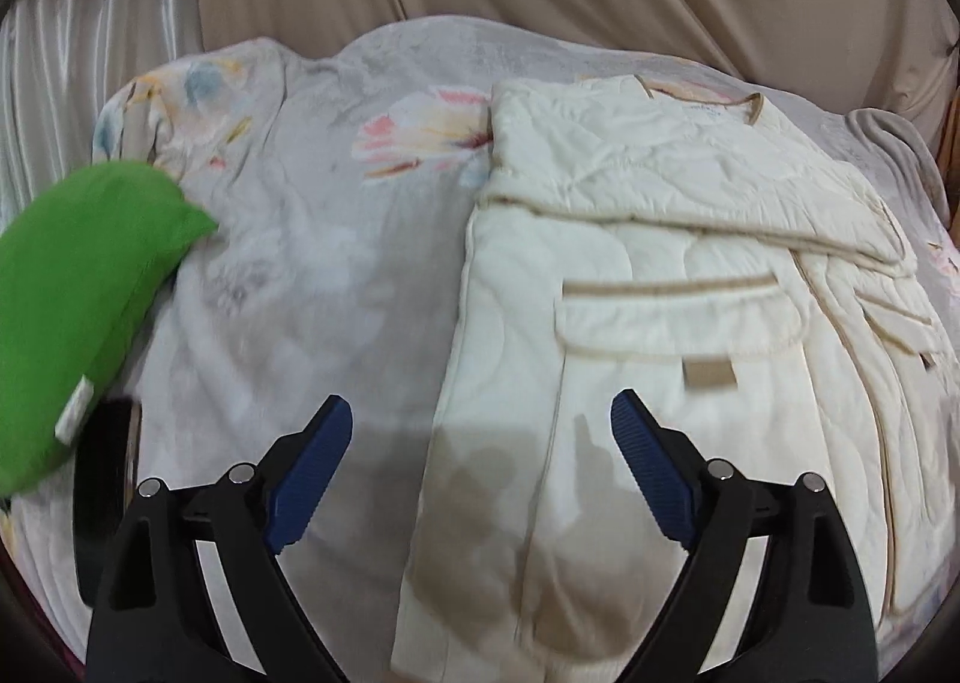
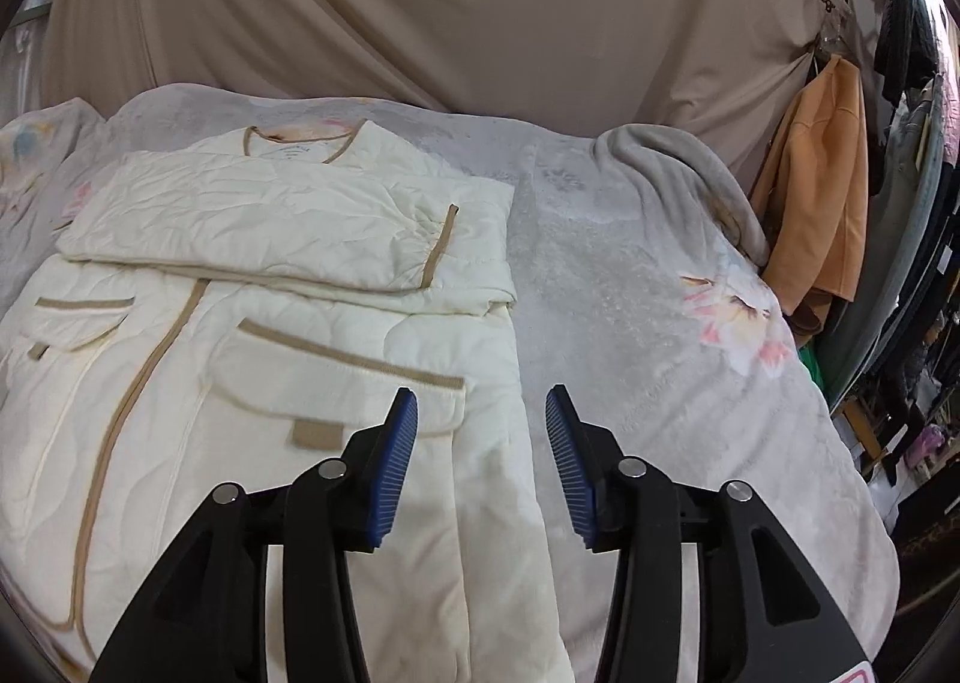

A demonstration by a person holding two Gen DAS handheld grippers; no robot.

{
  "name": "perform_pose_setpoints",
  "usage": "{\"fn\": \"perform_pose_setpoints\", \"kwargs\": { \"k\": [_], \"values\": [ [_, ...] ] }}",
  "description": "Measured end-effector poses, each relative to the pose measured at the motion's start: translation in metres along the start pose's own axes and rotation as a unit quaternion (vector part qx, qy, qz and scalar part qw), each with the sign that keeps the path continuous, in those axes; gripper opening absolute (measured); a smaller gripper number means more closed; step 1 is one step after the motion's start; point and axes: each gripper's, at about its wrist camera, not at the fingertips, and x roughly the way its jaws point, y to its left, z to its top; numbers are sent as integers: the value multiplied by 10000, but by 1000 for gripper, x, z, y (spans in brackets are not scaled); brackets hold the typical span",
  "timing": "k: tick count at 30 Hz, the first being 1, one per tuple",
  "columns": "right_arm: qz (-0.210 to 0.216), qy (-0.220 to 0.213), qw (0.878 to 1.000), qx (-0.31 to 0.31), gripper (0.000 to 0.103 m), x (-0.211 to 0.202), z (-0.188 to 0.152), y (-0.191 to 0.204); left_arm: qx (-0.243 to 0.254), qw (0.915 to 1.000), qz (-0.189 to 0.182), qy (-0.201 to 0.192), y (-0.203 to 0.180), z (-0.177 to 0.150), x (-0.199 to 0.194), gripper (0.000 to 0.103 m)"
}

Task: Fold large clothes
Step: 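Open both tools and move them to the jacket hem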

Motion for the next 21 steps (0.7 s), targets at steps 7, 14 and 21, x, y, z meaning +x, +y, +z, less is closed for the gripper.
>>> {"fn": "perform_pose_setpoints", "kwargs": {
  "k": [7, 14, 21],
  "values": [
    [100, 284, 9994, 145, 52, -14, -44, -14, -464, 9947, -742, 540, 20, -54, -9, 91],
    [1485, 1071, 9684, 1694, 55, 4, -108, -66, -909, 9826, -1480, 660, 30, -78, -10, 94],
    [1757, 1085, 9593, 1929, 59, 6, -120, -65, -964, 9780, -1739, 631, 20, -72, -10, 66]
  ]
}}
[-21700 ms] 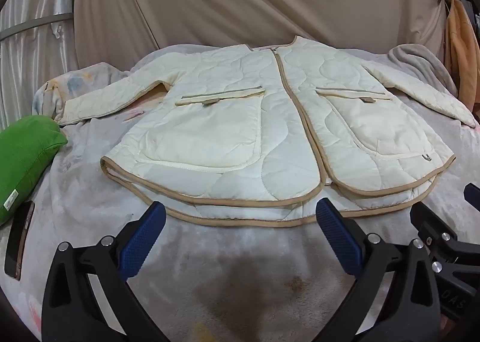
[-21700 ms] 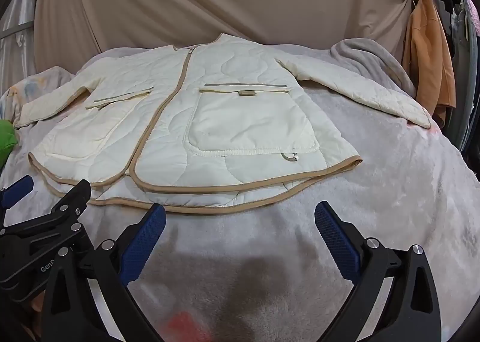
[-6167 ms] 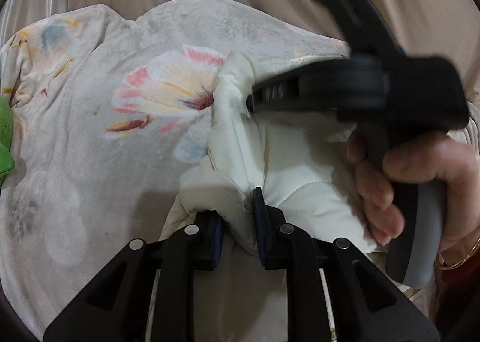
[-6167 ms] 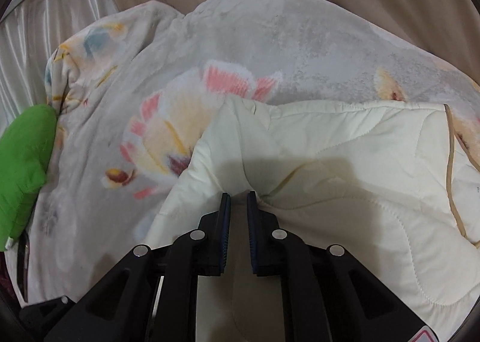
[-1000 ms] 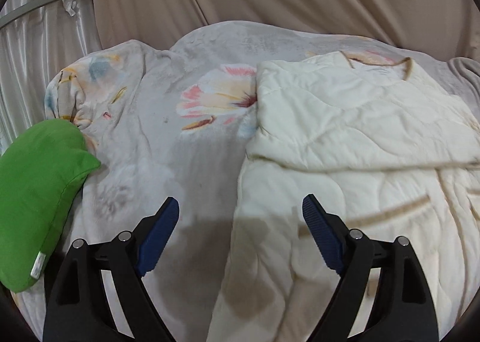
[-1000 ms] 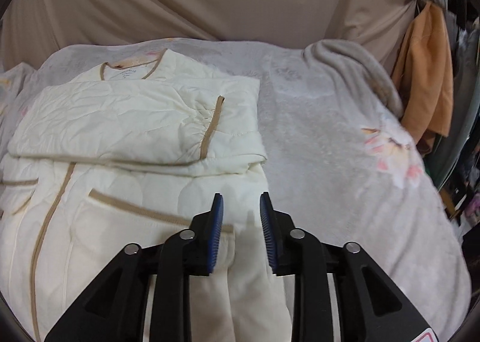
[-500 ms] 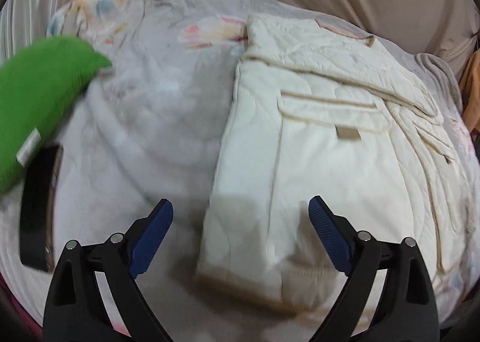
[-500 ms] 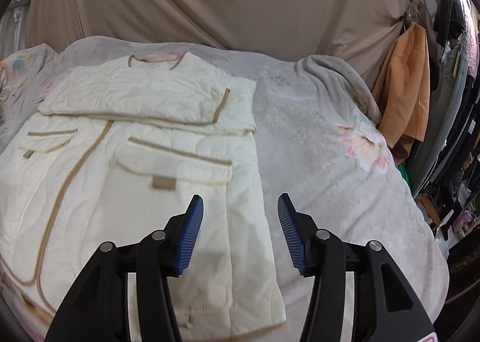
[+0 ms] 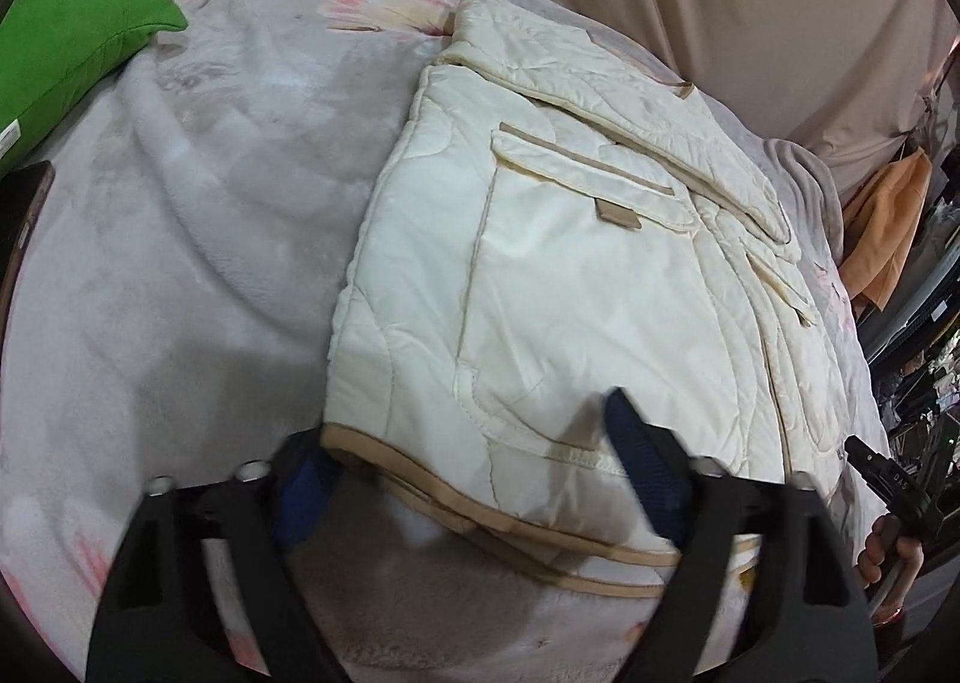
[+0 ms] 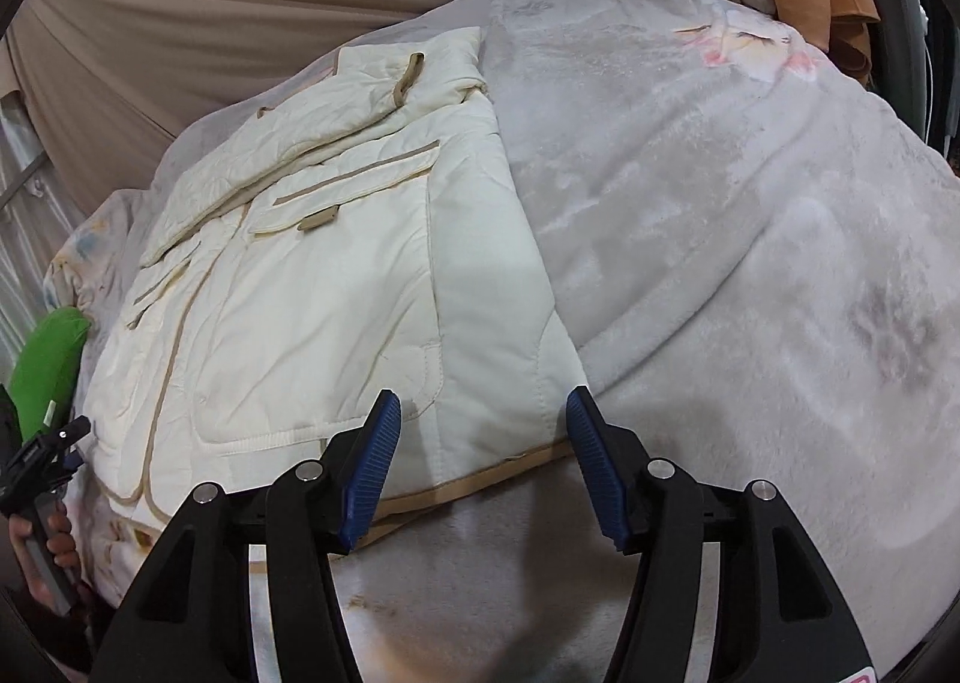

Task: Fold large clothes
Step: 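Open both tools and move them to the jacket hem, then grasp the jacket hem with both tools and fold it toward the collar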

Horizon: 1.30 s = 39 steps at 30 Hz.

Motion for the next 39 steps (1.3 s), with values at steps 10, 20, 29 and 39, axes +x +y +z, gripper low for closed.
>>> {"fn": "perform_pose_setpoints", "kwargs": {
  "k": [10, 20, 29, 39],
  "values": [
    [178, -3, 9997, 154, 38, -2, 4, -12, 199, 9995, -108, -211, -9, 4, -15, 21],
    [88, -215, 9982, 553, 55, -12, -3, -38, -186, 9994, 146, -245, 17, 4, -21, 71],
    [780, -51, 9950, 614, 10, 9, 6, -22, -150, 9997, -154, -84, 7, 9, 1, 55],
    [1662, -1753, 9704, -18, 4, -126, -5, -1, 196, 9898, -846, -1132, -10, 4, -117, 12]
  ]
}}
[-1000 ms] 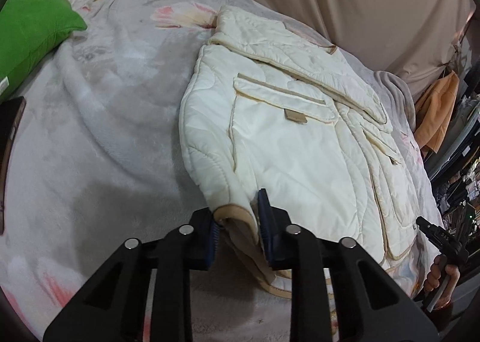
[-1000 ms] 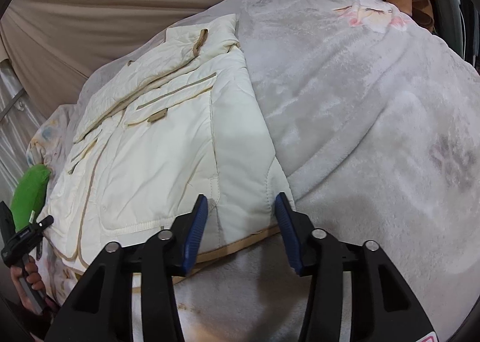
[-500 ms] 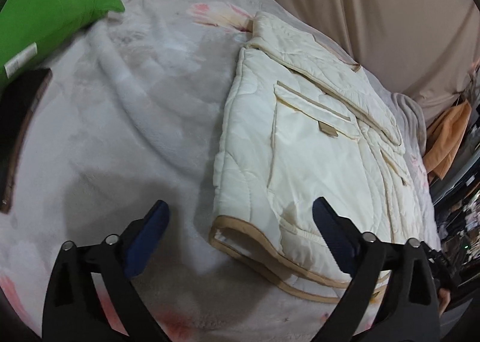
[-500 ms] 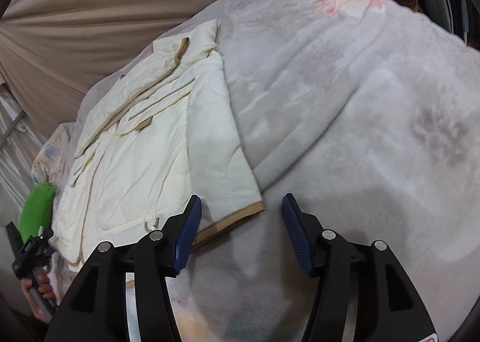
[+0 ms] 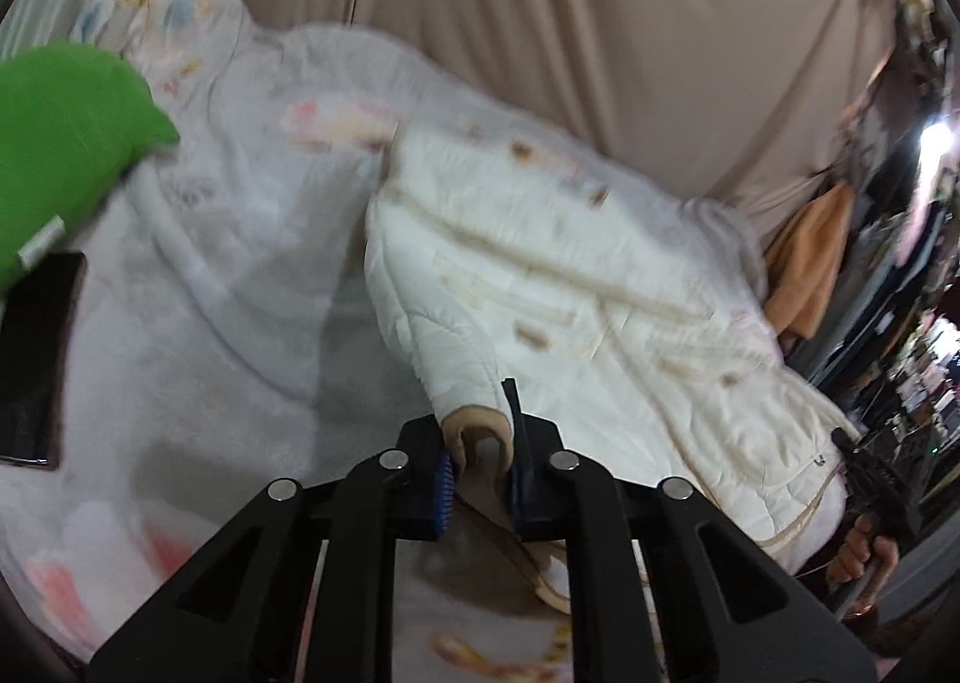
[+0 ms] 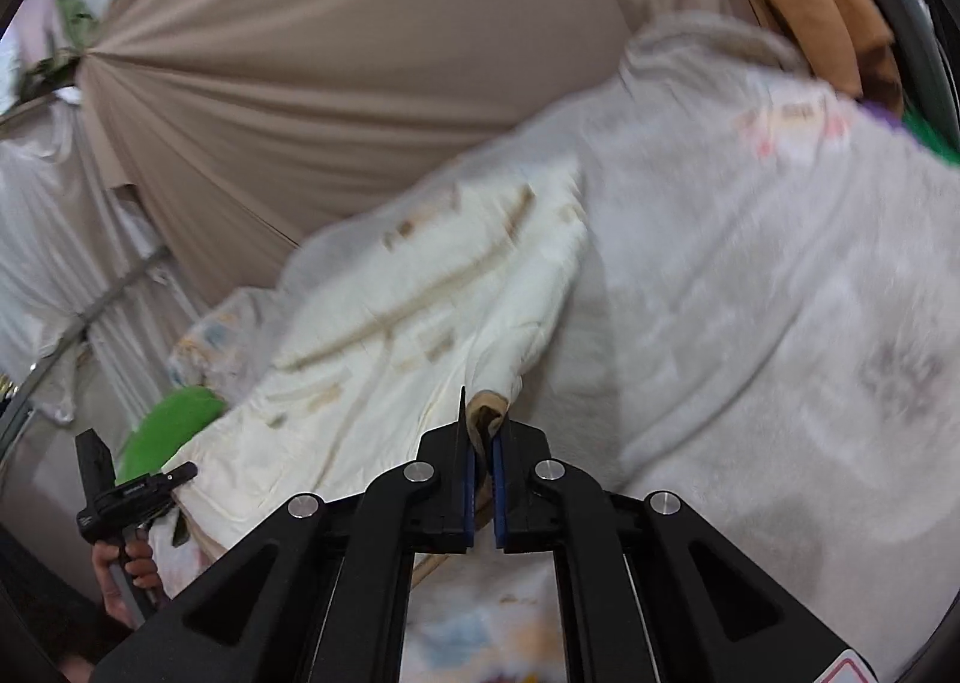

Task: Fold large clothes
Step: 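Grasp the jacket hem with both tools and fold it toward the collar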

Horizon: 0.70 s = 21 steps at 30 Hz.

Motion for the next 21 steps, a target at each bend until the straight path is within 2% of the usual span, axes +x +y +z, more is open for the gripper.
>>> {"fn": "perform_pose_setpoints", "kwargs": {
  "k": [4, 6, 8, 12, 15, 18, 21],
  "values": [
    [541, -852, 9948, -136, 4, -58, 11, 17, -17, 9952, -317, -925, -15, 9, -74, 13],
    [631, -1098, 9918, -151, 4, -68, 22, 23, 88, 9928, -390, -1126, -25, 19, -85, 13],
    [618, -1140, 9914, -187, 4, -57, 37, 29, 338, 9920, -278, -1181, -40, 34, -77, 13],
    [372, -823, 9959, -35, 4, 6, 73, 14, 584, 9939, 24, -932, -59, 82, -16, 13],
    [94, -515, 9983, 258, 4, 63, 95, -6, 707, 9941, 497, -657, -59, 119, 50, 14],
    [-301, -188, 9984, 445, 4, 128, 112, -32, 875, 9903, 1034, -323, -52, 142, 124, 15],
    [-652, 250, 9950, 717, 4, 188, 117, -59, 882, 9856, 1435, 177, -34, 145, 193, 16]
  ]
}}
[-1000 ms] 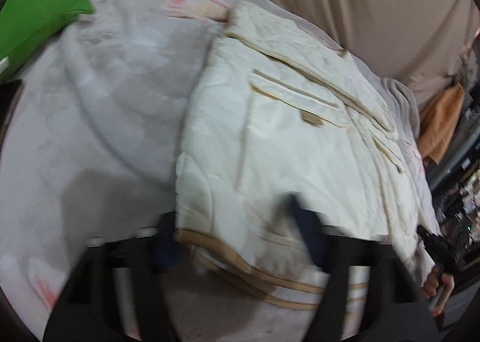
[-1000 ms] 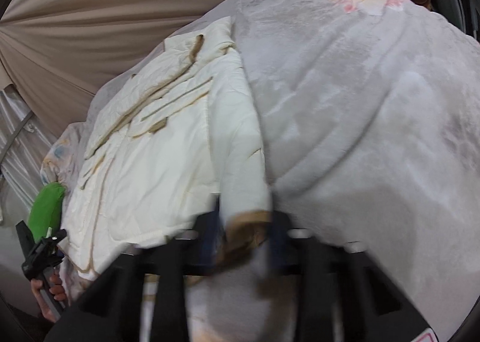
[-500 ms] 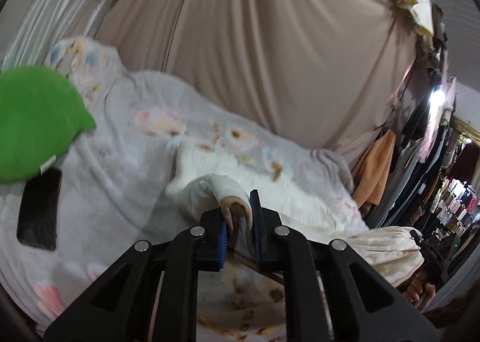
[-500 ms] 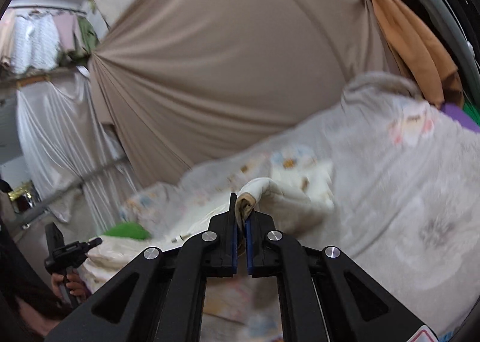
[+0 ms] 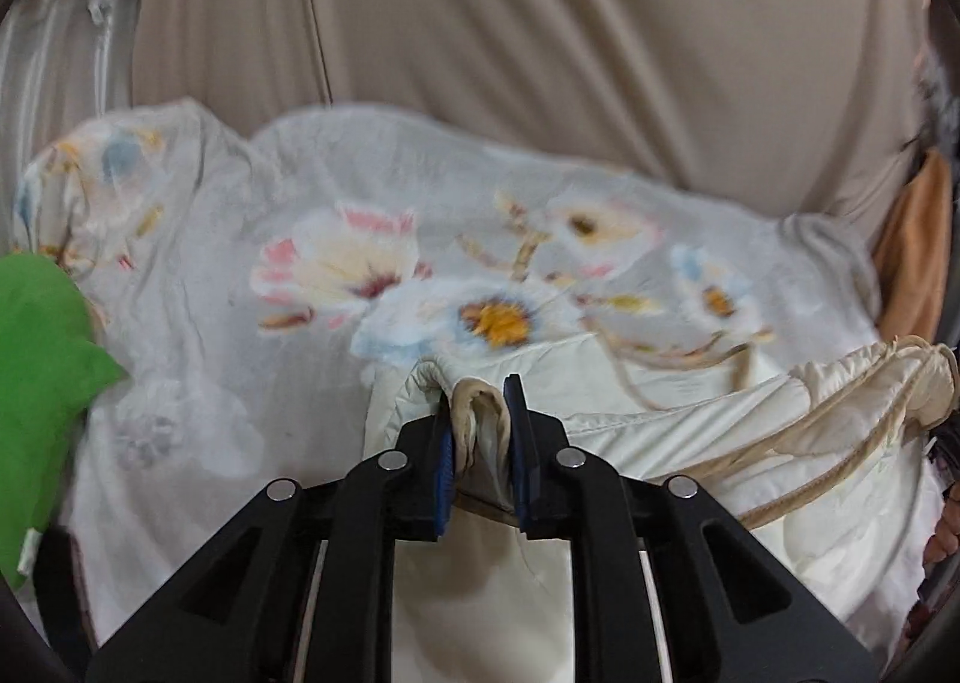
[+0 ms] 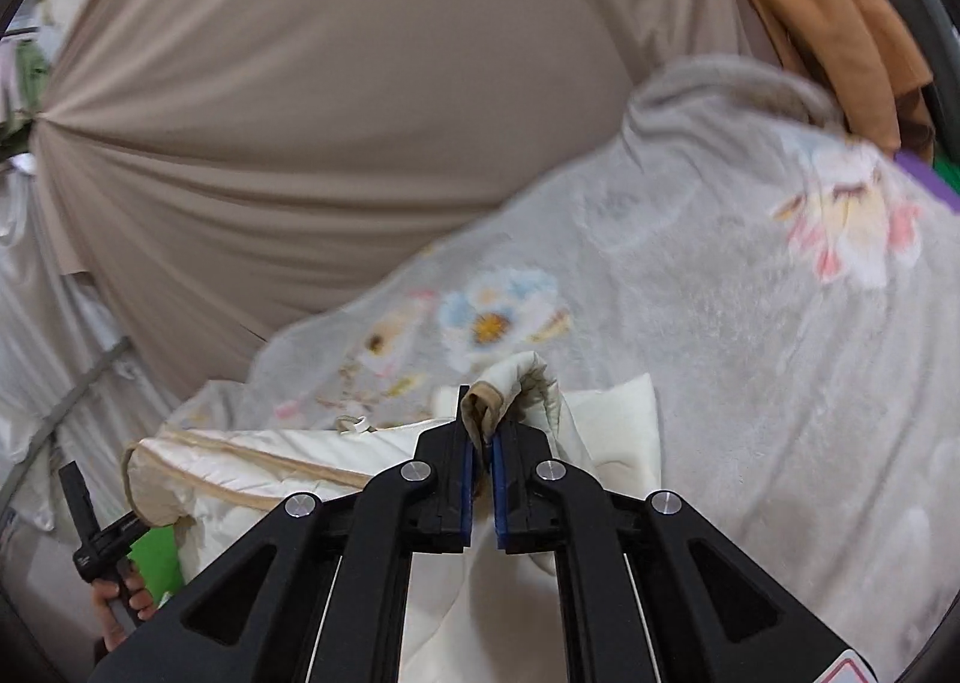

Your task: Fold large clothes

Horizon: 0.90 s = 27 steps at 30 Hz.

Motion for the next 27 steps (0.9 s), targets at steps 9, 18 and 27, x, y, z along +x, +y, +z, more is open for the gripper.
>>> {"fn": "perform_pose_setpoints", "kwargs": {
  "k": [9, 18, 27],
  "values": [
    [-247, 646, 9973, 252, 5, 83, -10, -38, -7, 9993, 44, 383, 9, -18, 76, 21],
    [158, -511, 9979, 355, 32, -6, 0, -31, -83, 9935, 139, -1125, 30, 1, -35, 85],
    [178, 47, 9847, -1733, 32, 3, -52, 94, 686, 9929, -720, -650, -51, -4, -48, 85]
  ]
}}
